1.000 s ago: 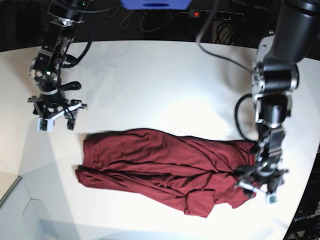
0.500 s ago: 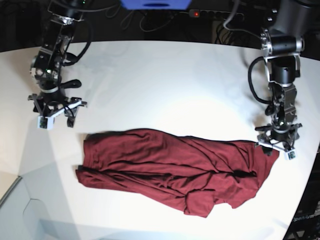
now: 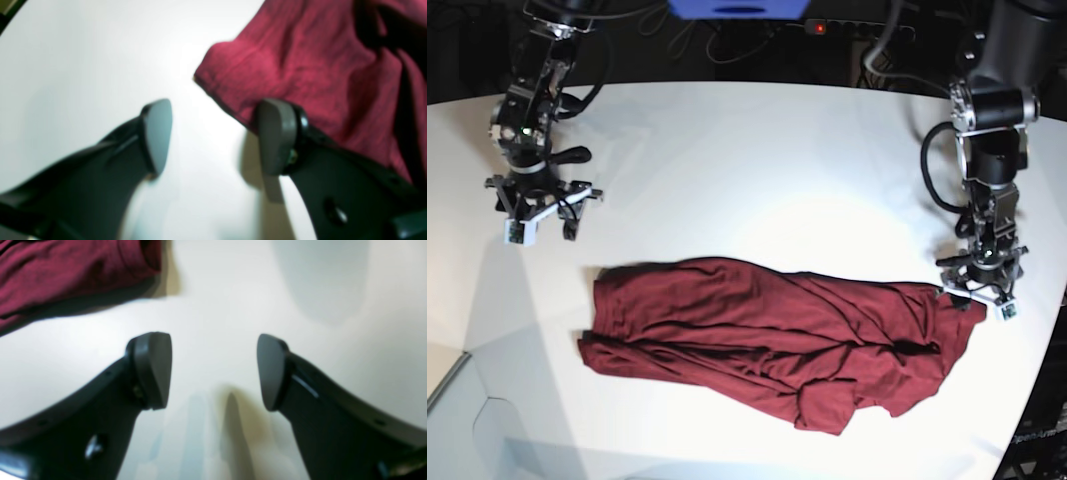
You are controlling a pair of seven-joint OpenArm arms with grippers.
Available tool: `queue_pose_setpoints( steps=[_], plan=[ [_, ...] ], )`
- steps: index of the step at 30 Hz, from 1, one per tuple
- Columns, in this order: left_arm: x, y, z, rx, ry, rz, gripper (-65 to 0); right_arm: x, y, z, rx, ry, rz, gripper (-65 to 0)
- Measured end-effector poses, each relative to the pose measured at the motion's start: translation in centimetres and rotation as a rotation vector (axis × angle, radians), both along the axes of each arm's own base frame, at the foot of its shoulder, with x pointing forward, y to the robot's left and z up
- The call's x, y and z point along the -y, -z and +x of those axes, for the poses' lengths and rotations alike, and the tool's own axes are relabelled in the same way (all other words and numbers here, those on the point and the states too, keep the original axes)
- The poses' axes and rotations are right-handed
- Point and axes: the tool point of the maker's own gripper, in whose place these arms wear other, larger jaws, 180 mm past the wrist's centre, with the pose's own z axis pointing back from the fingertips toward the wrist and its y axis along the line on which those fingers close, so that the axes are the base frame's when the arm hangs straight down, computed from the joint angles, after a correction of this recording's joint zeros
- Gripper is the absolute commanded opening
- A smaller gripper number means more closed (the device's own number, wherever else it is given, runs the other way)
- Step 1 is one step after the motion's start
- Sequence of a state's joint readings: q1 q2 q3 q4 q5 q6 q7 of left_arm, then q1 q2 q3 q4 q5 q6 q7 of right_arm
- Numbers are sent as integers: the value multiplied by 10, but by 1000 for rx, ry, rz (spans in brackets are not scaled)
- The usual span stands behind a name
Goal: Layout the t-shirt on the table in an organized manner, then fold the t-shirt properly
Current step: 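Release the shirt with the left gripper and raise it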
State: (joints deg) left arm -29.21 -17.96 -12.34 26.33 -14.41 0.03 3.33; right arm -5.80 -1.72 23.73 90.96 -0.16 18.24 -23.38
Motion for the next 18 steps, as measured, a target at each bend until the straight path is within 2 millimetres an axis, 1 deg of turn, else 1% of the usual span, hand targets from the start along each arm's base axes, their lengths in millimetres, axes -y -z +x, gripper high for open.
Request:
queue_pose_setpoints(
  steps=[2, 3, 7, 8, 9, 10, 12, 16, 18],
  plan=[
    [0, 0, 0, 5, 0, 3, -324, 0, 0, 0, 2, 0, 0, -249],
    [0, 0, 0, 5, 0, 3, -374, 0, 0, -1, 1, 0, -1, -249],
    [1, 0, 0, 8, -1, -4, -638, 1, 6, -8, -24, 4, -1, -249],
    [3, 0, 1, 8, 5, -6, -650, 2, 5, -7, -18, 4, -2, -249],
    [3, 0, 1, 10, 4, -6, -650, 2, 4, -6, -14, 3, -3, -249],
    [2, 0, 1, 10, 5, -5, -633, 1, 3, -5, -10, 1, -3, -249],
    [2, 0, 1, 10, 5, -4, -650, 1, 3, -5, -10, 0, -3, -249],
    [2, 1, -1, 10, 3, -7, -648, 1, 4, -6, -14, 0, -3, -249],
    [0, 6, -8, 5, -2, -7, -648, 1, 4, -5, -12, 0, -3, -249]
  ],
)
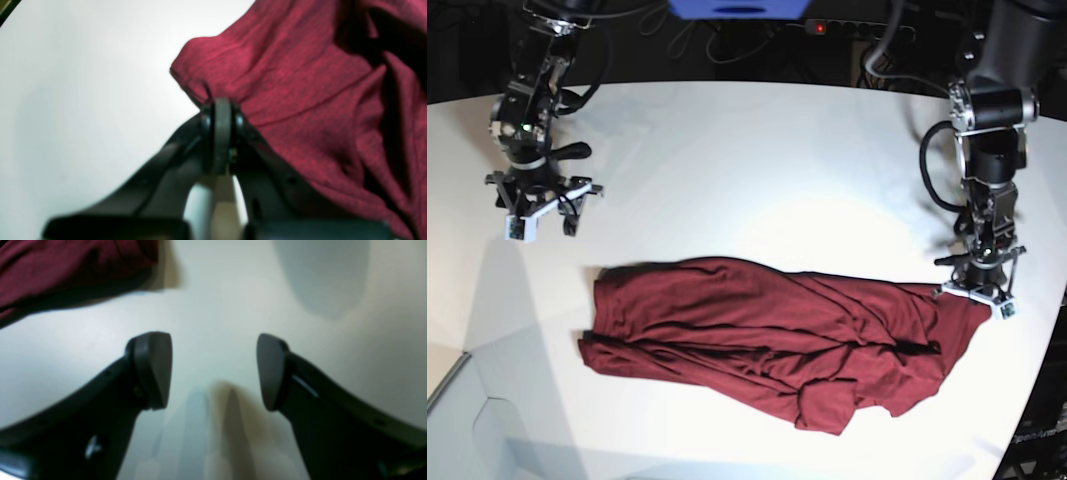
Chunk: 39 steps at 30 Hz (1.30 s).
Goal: Layout the t-shirt on the table in an organized manner, then fold the t-shirt properly
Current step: 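Release the shirt with the left gripper and raise it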
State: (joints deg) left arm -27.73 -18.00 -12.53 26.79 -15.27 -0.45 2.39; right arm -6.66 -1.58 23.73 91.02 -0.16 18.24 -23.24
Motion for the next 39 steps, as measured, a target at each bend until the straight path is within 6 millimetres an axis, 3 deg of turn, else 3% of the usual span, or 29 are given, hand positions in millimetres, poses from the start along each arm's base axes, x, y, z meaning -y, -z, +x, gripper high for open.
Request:
queue_pose_setpoints(
  steps=[6, 12, 18, 21, 23, 29, 35, 37, 39],
  plan=[
    [-6, -1, -27, 28, 31, 60, -648, 0, 0, 0, -1, 0, 0, -249],
    [-16, -8, -74, 16, 43, 107, -648, 0, -1, 1, 5, 0, 1, -249],
    [-41, -28, -123, -38, -44, 85, -648, -1, -2, 3, 6, -1, 2, -248],
    [-51, -55, -127, 7, -100, 69, -648, -8, 0, 3, 2, -23, 3, -248],
    [-56, -64, -132, 20, -117, 70, -648, -26, 1, 7, -1, -71, 10, -248],
    [-70, -54, -162, -42, -163, 67, -648, -60, 14, -3, -42, -161, 29, -248],
    [-79, -57, -167, -31, -193, 68, -644, -60, 14, -4, -37, -163, 29, -249],
    [-78, -57, -166, -29, -192, 67, -604, -62, 16, -6, -43, -164, 34, -249],
    [-78, -59, -164, -25, -192, 68, -505, -62, 16, -6, -42, -164, 34, -249]
  ],
)
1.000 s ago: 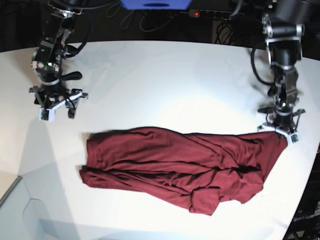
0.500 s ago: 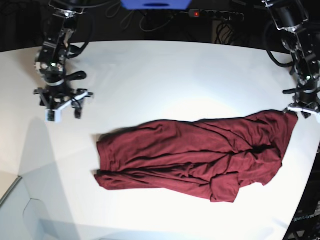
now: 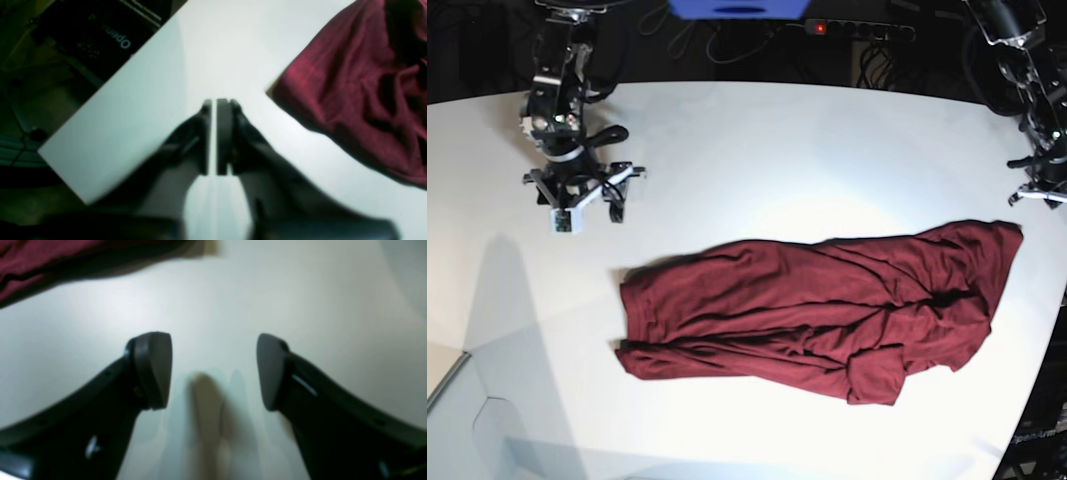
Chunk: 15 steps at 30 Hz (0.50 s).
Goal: Layout the t-shirt on the table in an organized manner, then fold the t-shirt properly
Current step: 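Release the shirt with the left gripper and raise it, then grasp shirt corners with the left gripper and the right gripper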
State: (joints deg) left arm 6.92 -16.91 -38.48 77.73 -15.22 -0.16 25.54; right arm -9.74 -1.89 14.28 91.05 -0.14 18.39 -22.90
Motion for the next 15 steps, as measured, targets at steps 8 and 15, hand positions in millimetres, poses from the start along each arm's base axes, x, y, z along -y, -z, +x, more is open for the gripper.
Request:
queue_pose_setpoints(
  steps=[8, 15],
  plan=[
    [17, -8, 31, 82, -4, -52, -225, 0, 0, 0, 0, 0, 0, -249],
    [33, 35, 56, 43, -45, -194, -225, 1, 1, -2, -6, 4, -1, -249]
  ],
)
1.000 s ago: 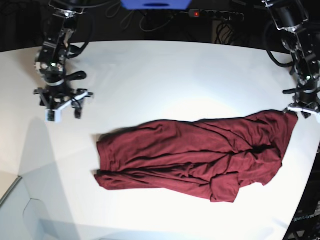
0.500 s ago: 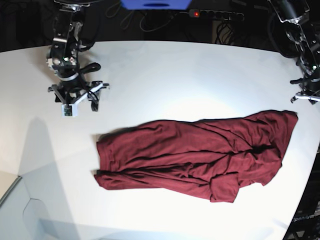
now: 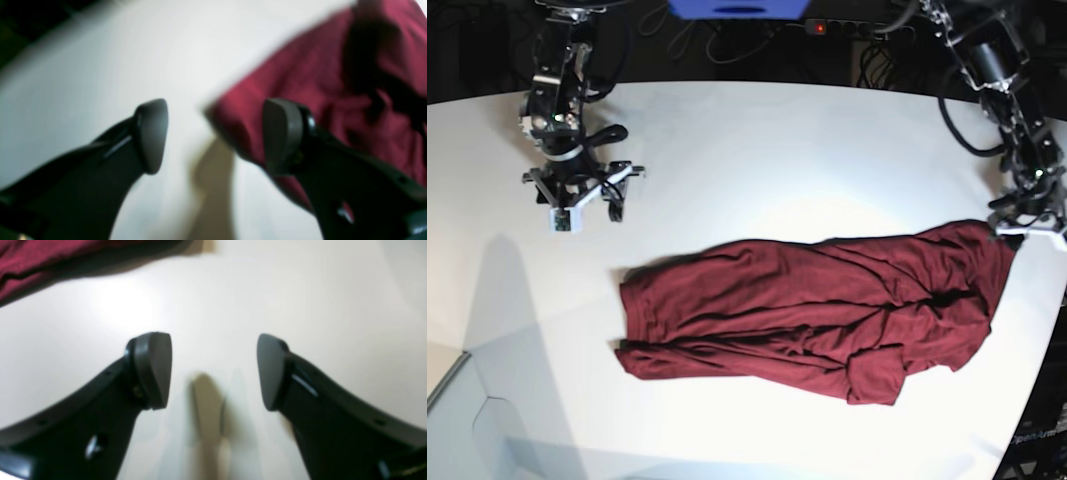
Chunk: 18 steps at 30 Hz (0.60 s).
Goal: Layout the t-shirt on the table in an organized manner, then fold the t-shirt properly
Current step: 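Grasp shirt corners with the left gripper and the right gripper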
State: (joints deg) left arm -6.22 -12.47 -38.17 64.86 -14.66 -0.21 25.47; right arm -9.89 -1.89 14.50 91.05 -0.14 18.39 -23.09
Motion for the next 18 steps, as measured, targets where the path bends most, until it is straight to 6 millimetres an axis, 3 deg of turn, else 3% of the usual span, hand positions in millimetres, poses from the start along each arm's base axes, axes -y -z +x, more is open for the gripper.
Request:
queue_pose_setpoints(
  steps=[2, 5, 9, 11, 16, 18],
  plan=[
    [3, 9, 2, -16, -4, -22, -225, 1, 0, 0, 0, 0, -1, -249],
    [2, 9, 12, -24, 5, -18, -225, 3, 0, 0, -1, 1, -6, -249],
    [15, 10, 23, -30, 58, -11, -242, 1, 0, 0, 0, 0, -2, -249],
    [18, 11, 25, -45, 86, 2, -335, 2, 0, 0, 0, 0, -4, -249],
    [19, 12, 24, -48, 88, 3, -639, 3, -4, 5, 12, 0, -8, -246],
    [16, 11, 23, -51, 88, 5, -650, 2, -7, 10, 22, -3, -7, -245]
  ],
)
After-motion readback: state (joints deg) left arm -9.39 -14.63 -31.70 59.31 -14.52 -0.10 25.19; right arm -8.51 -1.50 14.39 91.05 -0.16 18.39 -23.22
